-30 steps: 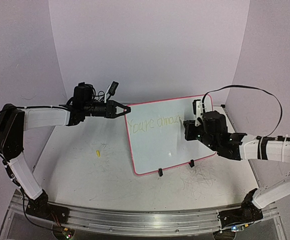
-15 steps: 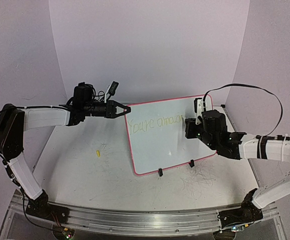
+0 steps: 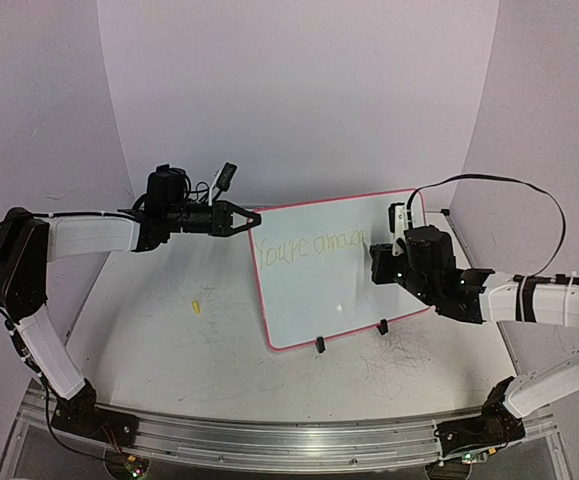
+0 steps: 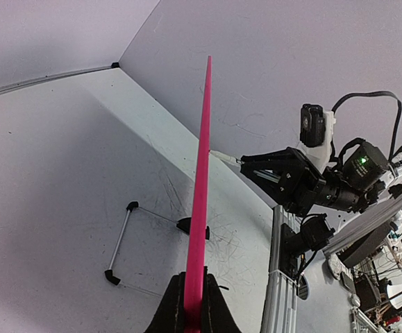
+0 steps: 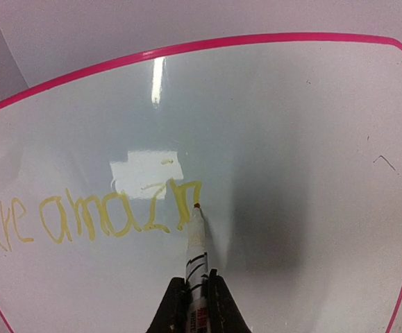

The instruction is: Write a sentence on the whiteboard

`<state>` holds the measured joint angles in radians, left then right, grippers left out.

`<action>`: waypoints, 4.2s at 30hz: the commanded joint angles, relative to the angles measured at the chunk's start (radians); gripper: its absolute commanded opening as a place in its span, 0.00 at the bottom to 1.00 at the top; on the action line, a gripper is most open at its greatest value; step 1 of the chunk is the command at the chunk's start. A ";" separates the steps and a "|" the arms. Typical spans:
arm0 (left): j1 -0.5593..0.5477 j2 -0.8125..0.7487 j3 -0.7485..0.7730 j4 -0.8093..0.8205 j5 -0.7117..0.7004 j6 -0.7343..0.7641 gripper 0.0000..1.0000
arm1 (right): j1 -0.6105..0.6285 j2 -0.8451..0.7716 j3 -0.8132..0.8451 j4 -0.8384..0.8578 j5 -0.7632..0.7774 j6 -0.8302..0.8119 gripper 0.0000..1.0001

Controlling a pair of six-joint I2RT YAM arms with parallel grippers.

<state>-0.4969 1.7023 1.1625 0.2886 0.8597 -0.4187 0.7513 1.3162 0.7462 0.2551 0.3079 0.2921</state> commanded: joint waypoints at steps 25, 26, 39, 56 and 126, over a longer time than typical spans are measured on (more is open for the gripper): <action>-0.003 -0.032 -0.004 -0.022 -0.017 0.015 0.00 | -0.071 -0.028 0.022 0.068 -0.019 -0.011 0.00; -0.004 -0.032 -0.004 -0.022 -0.017 0.015 0.00 | -0.073 -0.022 0.022 0.073 -0.021 -0.014 0.00; -0.003 -0.032 -0.004 -0.021 -0.017 0.015 0.00 | -0.073 0.003 0.034 0.092 -0.082 -0.051 0.00; -0.003 -0.032 -0.003 -0.022 -0.017 0.014 0.00 | -0.072 -0.054 -0.054 0.013 -0.113 -0.006 0.00; -0.006 -0.031 -0.006 -0.022 -0.020 0.015 0.00 | -0.023 -0.095 -0.013 0.002 -0.098 0.018 0.00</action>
<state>-0.4988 1.7008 1.1625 0.2886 0.8600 -0.4179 0.7273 1.2480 0.6682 0.2226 0.1925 0.3157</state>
